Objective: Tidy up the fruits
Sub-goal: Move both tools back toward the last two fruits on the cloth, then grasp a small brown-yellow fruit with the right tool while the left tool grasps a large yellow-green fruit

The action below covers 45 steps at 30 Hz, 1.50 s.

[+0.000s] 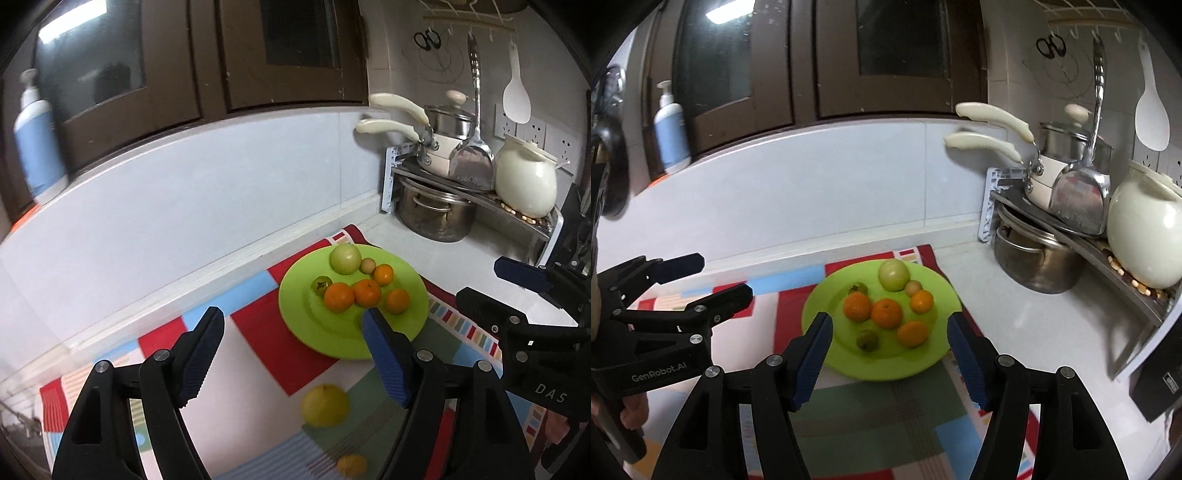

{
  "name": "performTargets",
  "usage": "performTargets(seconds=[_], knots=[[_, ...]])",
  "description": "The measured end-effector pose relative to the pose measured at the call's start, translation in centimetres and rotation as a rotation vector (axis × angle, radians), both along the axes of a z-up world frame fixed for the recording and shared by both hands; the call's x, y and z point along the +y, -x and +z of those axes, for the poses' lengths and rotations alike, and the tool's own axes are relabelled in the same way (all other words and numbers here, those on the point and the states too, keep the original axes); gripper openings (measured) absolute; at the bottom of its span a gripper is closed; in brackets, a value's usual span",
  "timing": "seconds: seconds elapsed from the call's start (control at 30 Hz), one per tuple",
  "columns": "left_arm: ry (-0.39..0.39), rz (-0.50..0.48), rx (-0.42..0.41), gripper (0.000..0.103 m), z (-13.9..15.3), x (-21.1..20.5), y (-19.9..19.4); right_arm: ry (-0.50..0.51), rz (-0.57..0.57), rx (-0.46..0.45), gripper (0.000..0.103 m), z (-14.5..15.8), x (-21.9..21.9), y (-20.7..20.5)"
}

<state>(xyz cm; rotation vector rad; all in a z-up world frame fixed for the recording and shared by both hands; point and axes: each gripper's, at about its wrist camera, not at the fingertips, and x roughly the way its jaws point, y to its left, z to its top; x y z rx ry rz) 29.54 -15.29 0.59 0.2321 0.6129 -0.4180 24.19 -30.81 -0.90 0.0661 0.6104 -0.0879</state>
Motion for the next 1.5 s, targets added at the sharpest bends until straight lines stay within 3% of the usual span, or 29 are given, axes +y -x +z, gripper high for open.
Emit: performTargets(seconds=[0.67,1.3,1.5], knots=[[-0.035,0.011,-0.028,0.086,-0.6,10.6,5.0,0.010,0.039,0.013,0.065,-0.6,9.9,4.9],[-0.118,-0.047,0.117,0.086,-8.1,11.6,3.8,-0.025,0.019,0.240,0.065,-7.6,13.3,3.7],[-0.113,-0.060,0.186,0.086,-10.0,11.3,2.9,-0.039,0.018,0.314,0.055,-9.5,13.3,2.5]])
